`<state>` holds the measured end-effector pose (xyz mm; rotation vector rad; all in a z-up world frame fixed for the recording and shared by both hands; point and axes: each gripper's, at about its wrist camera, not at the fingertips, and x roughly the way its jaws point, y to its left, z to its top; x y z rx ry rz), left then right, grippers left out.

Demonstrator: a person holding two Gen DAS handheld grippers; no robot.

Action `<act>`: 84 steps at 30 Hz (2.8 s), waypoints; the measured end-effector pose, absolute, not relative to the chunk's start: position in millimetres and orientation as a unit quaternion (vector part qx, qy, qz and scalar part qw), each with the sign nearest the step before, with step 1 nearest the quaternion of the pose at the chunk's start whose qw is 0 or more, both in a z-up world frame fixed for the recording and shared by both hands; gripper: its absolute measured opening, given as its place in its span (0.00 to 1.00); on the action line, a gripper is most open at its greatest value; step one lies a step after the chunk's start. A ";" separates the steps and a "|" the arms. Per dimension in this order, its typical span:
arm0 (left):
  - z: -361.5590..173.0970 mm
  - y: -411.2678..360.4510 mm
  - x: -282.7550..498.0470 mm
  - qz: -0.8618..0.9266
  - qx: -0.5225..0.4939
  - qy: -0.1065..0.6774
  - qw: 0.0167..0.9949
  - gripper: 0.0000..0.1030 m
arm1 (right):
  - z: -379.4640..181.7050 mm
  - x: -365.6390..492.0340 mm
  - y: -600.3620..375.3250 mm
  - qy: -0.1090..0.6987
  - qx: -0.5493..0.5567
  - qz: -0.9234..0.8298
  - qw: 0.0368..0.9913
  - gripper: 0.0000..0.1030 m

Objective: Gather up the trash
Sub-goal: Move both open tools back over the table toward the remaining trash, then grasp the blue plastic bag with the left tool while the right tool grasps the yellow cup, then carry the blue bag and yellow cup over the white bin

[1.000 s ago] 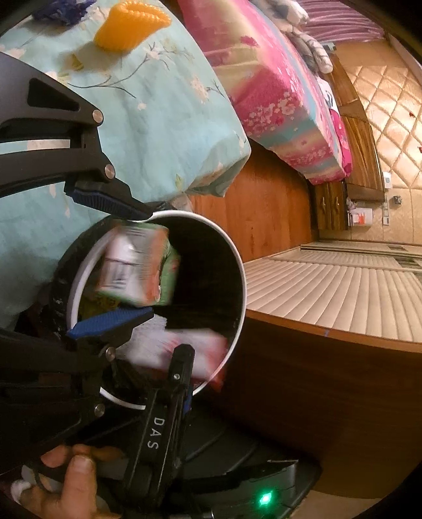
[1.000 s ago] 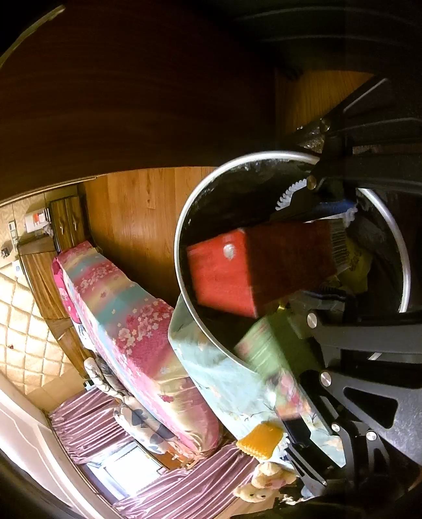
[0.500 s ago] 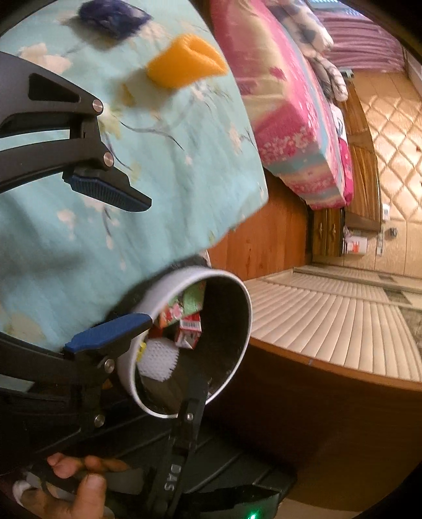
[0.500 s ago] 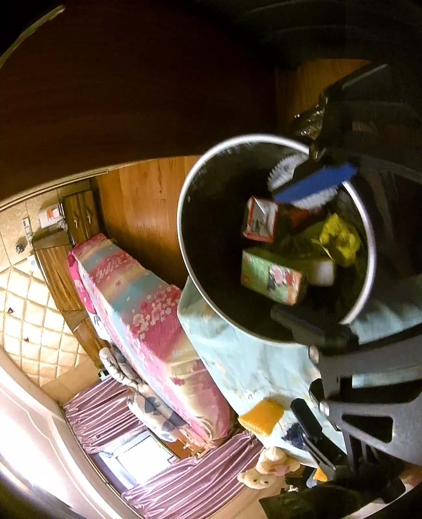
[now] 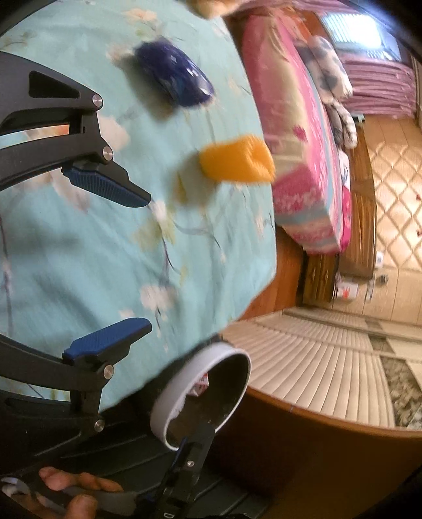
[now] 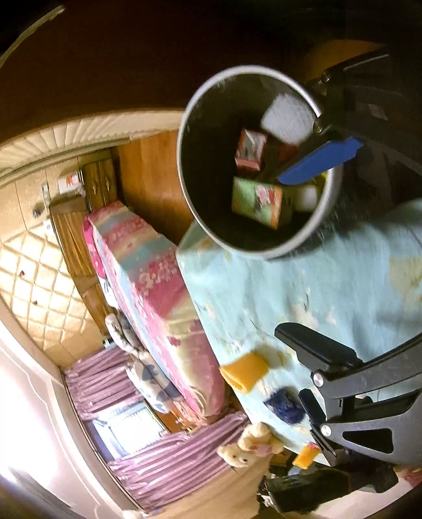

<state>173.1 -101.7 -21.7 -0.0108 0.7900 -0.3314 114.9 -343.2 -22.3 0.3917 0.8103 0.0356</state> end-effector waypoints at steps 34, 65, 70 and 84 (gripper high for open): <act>-35.7 40.9 161.7 -0.020 -0.055 0.396 0.916 0.69 | -73.8 166.2 -184.4 0.458 0.123 0.143 0.869 0.87; -54.1 70.3 259.0 -0.029 -0.052 0.414 0.909 0.69 | -92.0 249.5 -145.5 0.477 0.099 0.155 0.859 0.87; -63.4 62.9 270.4 -0.027 -0.047 0.424 0.904 0.61 | -96.8 262.0 -140.7 0.478 0.093 0.149 0.860 0.86; -61.2 61.5 266.8 -0.052 -0.077 0.424 0.901 0.33 | -88.5 248.5 -160.7 0.459 0.111 0.146 0.869 0.26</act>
